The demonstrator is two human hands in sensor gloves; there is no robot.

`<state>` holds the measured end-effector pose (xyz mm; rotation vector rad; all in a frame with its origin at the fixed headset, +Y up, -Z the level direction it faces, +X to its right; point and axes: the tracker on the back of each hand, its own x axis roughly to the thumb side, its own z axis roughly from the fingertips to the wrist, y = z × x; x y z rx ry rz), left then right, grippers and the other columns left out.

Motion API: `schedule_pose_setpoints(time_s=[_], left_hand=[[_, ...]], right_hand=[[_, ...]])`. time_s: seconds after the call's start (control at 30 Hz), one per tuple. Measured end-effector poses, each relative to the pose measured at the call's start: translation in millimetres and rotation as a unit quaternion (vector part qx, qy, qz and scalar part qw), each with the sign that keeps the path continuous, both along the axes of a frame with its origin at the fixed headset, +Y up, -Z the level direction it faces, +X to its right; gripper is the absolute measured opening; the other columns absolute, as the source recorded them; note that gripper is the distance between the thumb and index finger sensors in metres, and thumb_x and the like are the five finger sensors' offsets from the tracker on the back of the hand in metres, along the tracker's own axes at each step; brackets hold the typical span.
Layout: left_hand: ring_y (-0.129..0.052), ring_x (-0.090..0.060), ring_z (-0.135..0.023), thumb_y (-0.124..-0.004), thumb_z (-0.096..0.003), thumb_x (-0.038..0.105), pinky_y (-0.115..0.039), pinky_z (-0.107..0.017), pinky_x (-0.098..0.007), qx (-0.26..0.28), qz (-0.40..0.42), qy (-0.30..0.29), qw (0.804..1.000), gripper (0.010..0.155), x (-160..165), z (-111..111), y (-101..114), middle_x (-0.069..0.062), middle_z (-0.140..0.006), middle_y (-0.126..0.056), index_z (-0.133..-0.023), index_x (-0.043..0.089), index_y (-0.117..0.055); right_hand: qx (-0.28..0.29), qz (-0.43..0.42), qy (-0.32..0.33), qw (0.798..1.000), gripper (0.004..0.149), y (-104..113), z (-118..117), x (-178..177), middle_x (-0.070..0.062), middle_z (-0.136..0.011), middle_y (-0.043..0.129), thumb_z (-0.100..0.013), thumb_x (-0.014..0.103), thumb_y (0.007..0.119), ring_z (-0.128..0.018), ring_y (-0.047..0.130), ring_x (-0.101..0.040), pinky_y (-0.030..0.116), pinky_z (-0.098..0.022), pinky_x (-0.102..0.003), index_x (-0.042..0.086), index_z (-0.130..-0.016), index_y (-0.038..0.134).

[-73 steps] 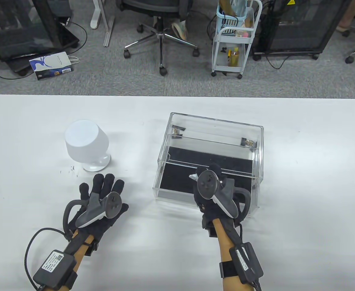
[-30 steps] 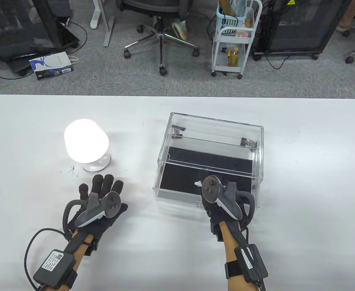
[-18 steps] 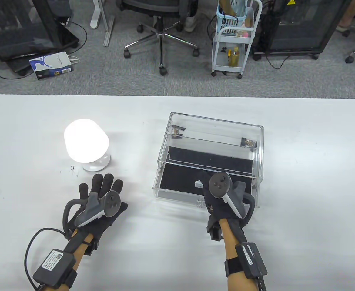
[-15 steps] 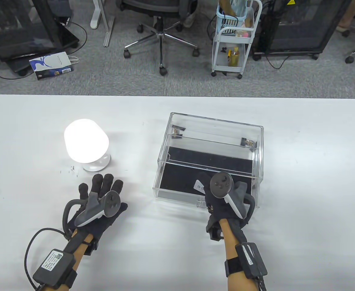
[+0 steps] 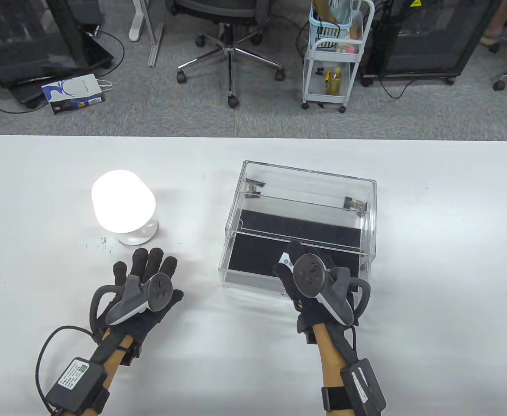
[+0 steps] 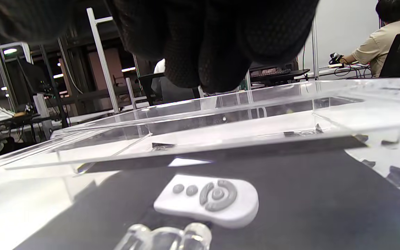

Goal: Take out the desk lamp remote control from the drawer and turn on the desk lamp

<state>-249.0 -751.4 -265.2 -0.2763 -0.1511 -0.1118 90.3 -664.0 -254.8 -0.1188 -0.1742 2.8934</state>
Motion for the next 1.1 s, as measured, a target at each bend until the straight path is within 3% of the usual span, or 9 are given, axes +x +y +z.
schedule_pose_setpoints(time_s=[0.17, 0.3, 0.4, 0.57, 0.67, 0.7, 0.93, 1.03, 1.1], left_hand=[[-0.005, -0.029, -0.116, -0.039, -0.0409, 0.072, -0.019, -0.075, -0.068, 0.004, 0.0, -0.002, 1.0, 0.074, 0.2, 1.6, 1.2, 0.007, -0.12, -0.004, -0.106, 0.047, -0.013], [-0.005, -0.029, -0.116, -0.038, -0.041, 0.072, -0.019, -0.075, -0.068, 0.005, 0.001, 0.0, 1.0, 0.074, 0.0, 2.0, 0.8, 0.007, -0.12, -0.004, -0.106, 0.046, -0.013], [-0.005, -0.029, -0.116, -0.038, -0.041, 0.072, -0.019, -0.075, -0.068, 0.003, -0.001, 0.001, 1.0, 0.074, 0.1, 2.1, 0.0, 0.007, -0.12, -0.004, -0.106, 0.046, -0.013], [-0.005, -0.029, -0.116, -0.039, -0.041, 0.072, -0.019, -0.075, -0.068, -0.001, -0.006, 0.0, 1.0, 0.074, 0.8, 2.4, -1.9, 0.007, -0.12, -0.004, -0.106, 0.046, -0.013], [-0.005, -0.029, -0.116, -0.039, -0.041, 0.072, -0.019, -0.075, -0.068, -0.001, -0.006, -0.001, 1.0, 0.074, 1.2, 2.7, -2.3, 0.007, -0.12, -0.004, -0.106, 0.046, -0.012], [-0.005, -0.029, -0.116, -0.039, -0.041, 0.072, -0.019, -0.075, -0.068, -0.001, -0.007, -0.001, 1.0, 0.074, 1.4, 3.0, -2.7, 0.007, -0.12, -0.004, -0.105, 0.046, -0.012], [-0.005, -0.029, -0.116, -0.039, -0.0409, 0.072, -0.019, -0.075, -0.068, -0.006, -0.013, 0.002, 1.0, 0.075, 0.4, 3.2, -5.9, 0.007, -0.12, -0.004, -0.105, 0.046, -0.011], [-0.005, -0.029, -0.116, -0.039, -0.0409, 0.072, -0.019, -0.075, -0.068, -0.008, -0.014, 0.005, 1.0, 0.075, -1.5, 3.4, -6.7, 0.007, -0.12, -0.004, -0.105, 0.046, -0.011], [-0.005, -0.029, -0.116, -0.039, -0.0409, 0.072, -0.019, -0.075, -0.068, -0.009, -0.013, 0.007, 1.0, 0.074, -2.5, 3.3, -6.7, 0.007, -0.12, -0.004, -0.105, 0.046, -0.011]], right_hand=[[-0.021, 0.001, 0.005, 1.0, 0.058, 6.0, 3.6, -4.8, -0.001, -0.068, 0.104, -0.038, 0.07, 0.076, -0.045, 0.104, -0.021, 0.087, -0.032, -0.03, 0.033, -0.081, 0.088], [-0.094, 0.043, 0.003, 0.995, 0.054, -3.1, -1.5, -6.5, 0.001, -0.049, 0.108, -0.038, 0.071, 0.077, -0.026, 0.103, -0.017, 0.086, -0.02, -0.025, 0.03, -0.068, 0.095], [-0.151, 0.056, -0.002, 0.987, 0.054, -11.7, -5.4, -6.4, 0.0, -0.044, 0.109, -0.038, 0.071, 0.077, -0.022, 0.103, -0.017, 0.086, -0.017, -0.024, 0.028, -0.065, 0.097], [-0.217, 0.096, -0.032, 0.971, 0.057, -27.9, -10.2, -5.8, -0.002, -0.05, 0.109, -0.038, 0.071, 0.077, -0.028, 0.105, -0.019, 0.088, -0.022, -0.027, 0.026, -0.069, 0.096], [-0.258, 0.111, -0.037, 0.959, 0.062, -43.5, -13.0, -8.1, -0.005, -0.076, 0.104, -0.039, 0.071, 0.077, -0.057, 0.106, -0.027, 0.088, -0.043, -0.037, 0.024, -0.077, 0.092], [-0.259, 0.12, -0.046, 0.957, 0.063, -47.5, -13.5, -8.9, -0.007, -0.076, 0.103, -0.039, 0.071, 0.077, -0.058, 0.105, -0.029, 0.087, -0.046, -0.039, 0.023, -0.076, 0.092], [-0.292, 0.189, -0.09, 0.933, 0.086, -80.5, -16.0, -20.3, -0.013, -0.083, 0.098, -0.034, 0.085, 0.063, -0.065, 0.102, -0.034, 0.086, -0.049, -0.043, 0.016, -0.079, 0.09], [-0.246, 0.214, -0.116, 0.938, 0.085, -85.2, -15.8, -23.4, -0.011, -0.075, 0.103, -0.034, 0.087, 0.061, -0.057, 0.105, -0.032, 0.088, -0.044, -0.041, 0.018, -0.07, 0.094], [-0.247, 0.203, -0.116, 0.94, 0.083, -84.5, -16.4, -21.4, -0.009, -0.072, 0.105, -0.035, 0.087, 0.061, -0.053, 0.107, -0.03, 0.089, -0.041, -0.039, 0.02, -0.066, 0.096]])
